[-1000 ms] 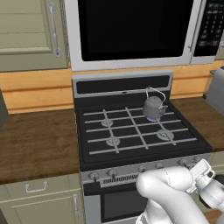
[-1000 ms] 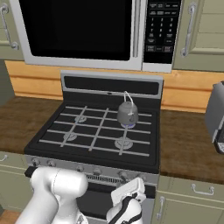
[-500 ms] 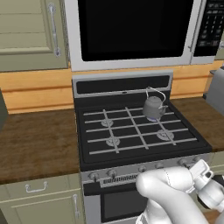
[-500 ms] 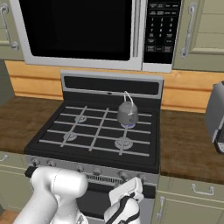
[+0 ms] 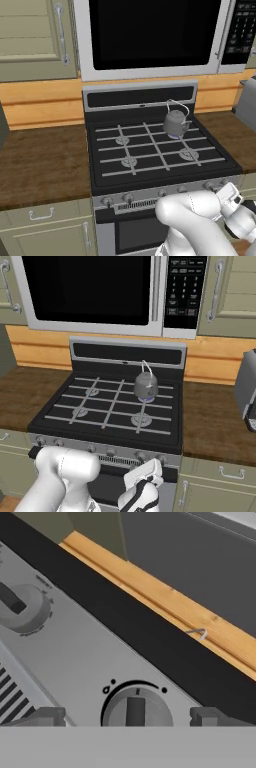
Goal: Turn off the rear right burner of the stove.
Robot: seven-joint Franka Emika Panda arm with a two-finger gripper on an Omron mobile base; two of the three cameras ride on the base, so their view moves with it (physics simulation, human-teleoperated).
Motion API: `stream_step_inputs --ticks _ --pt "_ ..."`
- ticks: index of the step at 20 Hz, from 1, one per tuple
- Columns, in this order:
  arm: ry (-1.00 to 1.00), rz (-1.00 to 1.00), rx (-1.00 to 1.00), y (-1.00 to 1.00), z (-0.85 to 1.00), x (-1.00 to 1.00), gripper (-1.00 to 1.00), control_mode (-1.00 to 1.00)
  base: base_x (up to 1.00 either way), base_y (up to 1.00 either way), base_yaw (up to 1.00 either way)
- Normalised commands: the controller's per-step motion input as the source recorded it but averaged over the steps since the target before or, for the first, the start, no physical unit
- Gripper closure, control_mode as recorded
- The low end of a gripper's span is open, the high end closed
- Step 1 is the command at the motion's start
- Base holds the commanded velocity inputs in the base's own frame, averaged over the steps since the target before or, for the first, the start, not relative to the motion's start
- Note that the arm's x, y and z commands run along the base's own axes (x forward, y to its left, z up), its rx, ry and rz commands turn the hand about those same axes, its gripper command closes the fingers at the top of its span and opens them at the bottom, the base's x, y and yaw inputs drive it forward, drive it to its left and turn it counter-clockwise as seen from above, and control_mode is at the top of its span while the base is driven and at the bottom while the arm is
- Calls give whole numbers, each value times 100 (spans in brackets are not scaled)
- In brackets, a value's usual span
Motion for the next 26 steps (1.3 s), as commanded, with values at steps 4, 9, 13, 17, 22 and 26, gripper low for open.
stream_step_inputs --ticks 4,9,13,17,22,26 --pt "0 0 0 -3 0 13 -100 -100 0 0 0" --pt "-2 0 0 -3 0 1 100 -100 0 0 0" --pt "0 0 0 0 0 0 100 -100 0 0 0" --pt "0 0 0 -1 0 0 100 -100 0 0 0" --pt "0 0 6 -5 5 10 100 -100 0 0 0" --pt "5 0 25 -13 14 10 100 -100 0 0 0"
